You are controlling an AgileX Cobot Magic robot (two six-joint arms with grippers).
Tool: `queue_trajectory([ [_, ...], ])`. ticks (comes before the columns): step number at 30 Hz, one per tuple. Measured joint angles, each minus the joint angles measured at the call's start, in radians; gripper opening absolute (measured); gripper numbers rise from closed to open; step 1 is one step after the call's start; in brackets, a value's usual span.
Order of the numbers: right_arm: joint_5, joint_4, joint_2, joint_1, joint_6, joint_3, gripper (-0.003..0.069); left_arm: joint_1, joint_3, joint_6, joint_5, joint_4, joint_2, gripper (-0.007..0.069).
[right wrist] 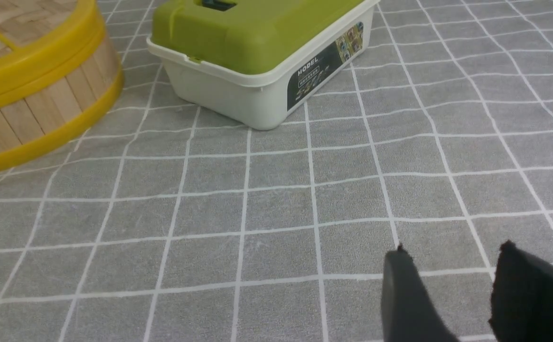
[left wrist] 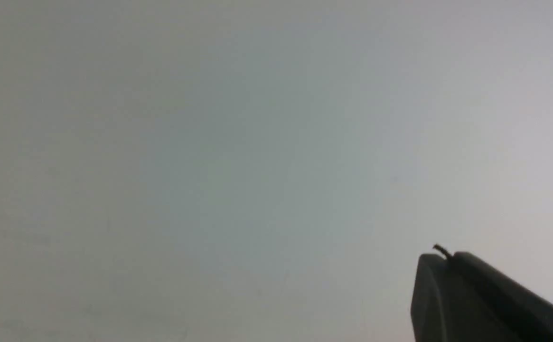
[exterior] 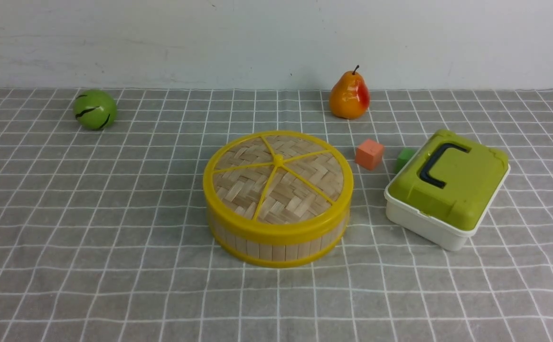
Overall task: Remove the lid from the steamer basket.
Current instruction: Use the left arm to lift the lid of the steamer
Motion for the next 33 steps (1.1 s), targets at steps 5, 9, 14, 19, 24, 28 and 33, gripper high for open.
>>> queue_trajectory([
  [5,0.000,0.001,0.000,0.000,0.000,0.000,0.0241,0.000,-0.276,0.011,0.392,-0.058,0.301,-0.0013],
  [9,0.000,0.001,0.000,0.000,0.000,0.000,0.0241,0.000,-0.456,0.105,0.650,-0.177,0.506,-0.0013],
  [14,0.000,0.001,0.000,0.000,0.000,0.000,0.0241,-0.010,-0.713,0.235,0.951,-0.338,0.796,-0.0013],
  [19,0.000,0.000,0.000,0.000,0.000,0.000,0.0241,-0.137,-0.952,0.164,1.139,-0.224,1.055,-0.0013],
  [24,0.000,0.000,0.000,0.000,0.000,0.000,0.0241,-0.316,-1.211,0.051,1.208,0.019,1.299,-0.0013],
  [28,0.000,0.000,0.000,0.000,0.000,0.000,0.0241,-0.431,-1.414,-0.008,1.208,0.169,1.502,-0.0006],
  [33,0.000,0.000,0.000,0.000,0.000,0.000,0.0241,-0.482,-1.480,-0.015,1.208,0.251,1.593,0.0114],
])
